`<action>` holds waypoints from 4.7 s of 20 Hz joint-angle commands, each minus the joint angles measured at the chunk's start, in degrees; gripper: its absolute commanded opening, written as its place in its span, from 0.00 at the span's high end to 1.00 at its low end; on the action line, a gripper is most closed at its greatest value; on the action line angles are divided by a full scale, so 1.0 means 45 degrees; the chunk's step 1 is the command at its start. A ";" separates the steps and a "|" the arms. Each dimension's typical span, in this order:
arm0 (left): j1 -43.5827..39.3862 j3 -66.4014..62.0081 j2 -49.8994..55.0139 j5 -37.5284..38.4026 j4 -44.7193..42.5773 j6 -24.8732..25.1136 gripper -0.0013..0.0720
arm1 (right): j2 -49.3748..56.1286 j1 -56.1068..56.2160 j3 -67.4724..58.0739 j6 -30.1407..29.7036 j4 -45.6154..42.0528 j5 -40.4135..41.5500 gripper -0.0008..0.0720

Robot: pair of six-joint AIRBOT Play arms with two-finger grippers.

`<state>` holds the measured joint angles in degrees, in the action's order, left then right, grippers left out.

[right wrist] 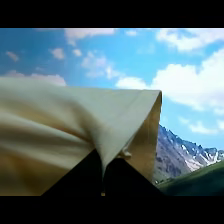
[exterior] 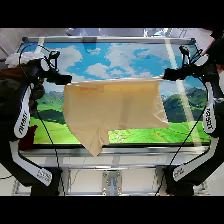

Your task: Fold the shirts.

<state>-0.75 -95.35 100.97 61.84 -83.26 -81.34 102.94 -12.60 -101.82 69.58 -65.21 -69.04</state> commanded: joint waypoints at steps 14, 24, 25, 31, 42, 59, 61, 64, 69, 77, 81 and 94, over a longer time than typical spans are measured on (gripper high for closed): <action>-0.0180 0.2118 -0.0136 0.1948 -0.0253 0.0170 0.97 | 0.0704 0.0049 0.2671 0.0097 -0.0481 0.0389 0.97; -0.0092 0.2113 -0.2127 0.3390 0.1219 0.0301 0.01 | -0.0393 0.0228 0.2657 0.0087 -0.2550 -0.4061 0.42; 0.0015 0.2195 -0.3133 0.3463 0.1229 0.0442 0.01 | -0.1020 0.0126 0.2657 0.0068 -0.3249 -0.4493 0.42; 0.1549 0.9831 -1.0914 0.2225 0.2909 -0.2205 0.02 | -0.3706 -0.2171 0.2667 0.0665 -0.2798 -0.4080 0.42; 0.2948 1.7490 -1.1842 0.1705 0.8529 -0.0068 0.02 | -0.3750 -0.2569 0.2662 -0.0029 0.0884 -0.3755 0.42; 0.0423 1.7461 -0.9685 -0.2103 1.0336 0.0452 0.40 | -0.4857 -0.2574 0.2657 -0.0345 0.1365 -0.3643 0.42; 0.0301 1.7461 -0.9685 -0.2132 1.0341 0.0481 0.80 | -0.5115 -0.2574 0.2657 -0.0345 0.1365 -0.3463 0.46; -0.0364 1.7432 -0.9704 -0.2127 1.1045 0.0996 0.97 | -0.5644 -0.2710 0.2657 -0.0345 0.0986 -0.3381 0.54; -0.0432 1.7087 -1.0326 -0.2142 1.1390 0.1292 0.97 | -0.6975 -0.4575 0.5804 -0.0005 -0.1307 -0.3084 0.54; -0.0432 1.6786 -1.0613 -0.2234 1.1181 0.1292 0.97 | -0.7208 -0.6611 1.5251 -0.0729 0.3181 -0.0296 0.50; -0.0432 1.6786 -1.0613 -0.2229 1.1181 0.1292 0.97 | -0.6664 -0.5683 1.5601 -0.0903 0.3866 0.0981 0.50; 0.0180 1.5766 -1.1599 -0.1117 1.0375 0.1768 0.97 | -0.6936 -0.4493 1.4120 -0.1972 0.6256 0.1583 0.97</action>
<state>-1.76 -21.76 51.20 53.08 -33.76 -74.30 73.45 -32.99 -35.44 62.17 -39.20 -59.02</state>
